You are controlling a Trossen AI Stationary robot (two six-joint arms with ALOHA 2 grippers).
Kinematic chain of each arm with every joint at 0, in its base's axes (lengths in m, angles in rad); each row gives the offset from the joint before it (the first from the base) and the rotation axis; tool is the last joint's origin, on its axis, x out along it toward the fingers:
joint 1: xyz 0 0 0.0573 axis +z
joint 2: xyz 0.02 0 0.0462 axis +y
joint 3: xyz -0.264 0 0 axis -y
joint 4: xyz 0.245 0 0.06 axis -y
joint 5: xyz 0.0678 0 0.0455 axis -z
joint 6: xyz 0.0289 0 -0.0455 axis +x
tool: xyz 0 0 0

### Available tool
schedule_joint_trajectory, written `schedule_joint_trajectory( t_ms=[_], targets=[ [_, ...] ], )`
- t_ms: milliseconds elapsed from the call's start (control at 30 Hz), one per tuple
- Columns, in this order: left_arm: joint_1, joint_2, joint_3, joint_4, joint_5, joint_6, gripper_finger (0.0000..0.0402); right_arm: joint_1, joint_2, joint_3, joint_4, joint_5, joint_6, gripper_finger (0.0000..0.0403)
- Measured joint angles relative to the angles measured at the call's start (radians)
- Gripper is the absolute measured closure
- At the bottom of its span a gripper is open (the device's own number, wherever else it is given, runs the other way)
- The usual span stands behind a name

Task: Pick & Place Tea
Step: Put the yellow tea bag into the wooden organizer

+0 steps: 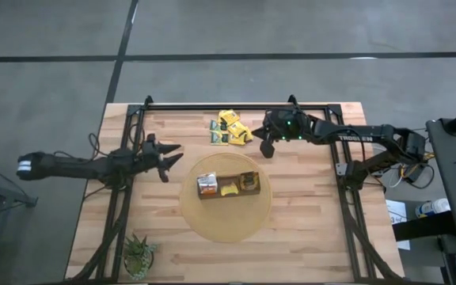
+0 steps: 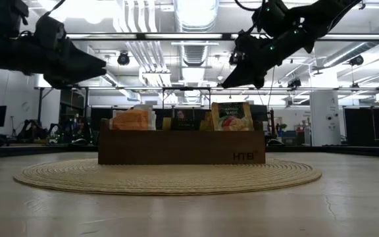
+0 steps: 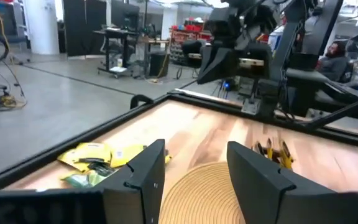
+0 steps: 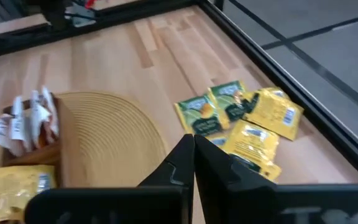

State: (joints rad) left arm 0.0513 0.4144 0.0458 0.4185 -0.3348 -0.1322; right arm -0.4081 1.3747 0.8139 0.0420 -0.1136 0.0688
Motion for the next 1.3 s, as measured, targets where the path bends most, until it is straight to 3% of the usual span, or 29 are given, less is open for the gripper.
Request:
schedule_joint_trajectory(
  t_ms=[133,300,567,700,1000,1167,1300],
  targets=[
    [0.0,-0.103,-0.03,-0.087,-0.041,-0.033,0.0235,-0.034,0.001,0.0,-0.002,0.0,-0.022,0.0394],
    [-0.006,-0.194,-0.036,-0.353,-0.154,-0.178,0.0235,-0.075,0.002,0.0,-0.002,-0.001,-0.049,0.0394],
    [-0.05,-0.214,-0.037,-0.334,-0.131,-0.14,0.0235,-0.167,0.043,0.0,0.006,-0.097,-0.09,0.0394],
    [-0.05,-0.204,-0.037,-0.351,-0.127,-0.213,0.0235,-0.201,0.084,0.012,0.007,-0.129,-0.095,0.0394],
    [-0.05,-0.199,-0.037,-0.359,-0.127,-0.237,0.0235,-0.204,0.201,0.142,-0.067,-0.206,-0.179,0.0392],
    [-0.05,-0.199,-0.037,-0.36,-0.127,-0.237,0.0235,-0.19,0.308,0.317,-0.316,-0.201,-0.268,0.0348],
    [-0.05,-0.199,-0.038,-0.361,-0.127,-0.238,0.0235,-0.17,0.403,0.423,-0.384,-0.201,-0.319,0.0286]
  ],
)
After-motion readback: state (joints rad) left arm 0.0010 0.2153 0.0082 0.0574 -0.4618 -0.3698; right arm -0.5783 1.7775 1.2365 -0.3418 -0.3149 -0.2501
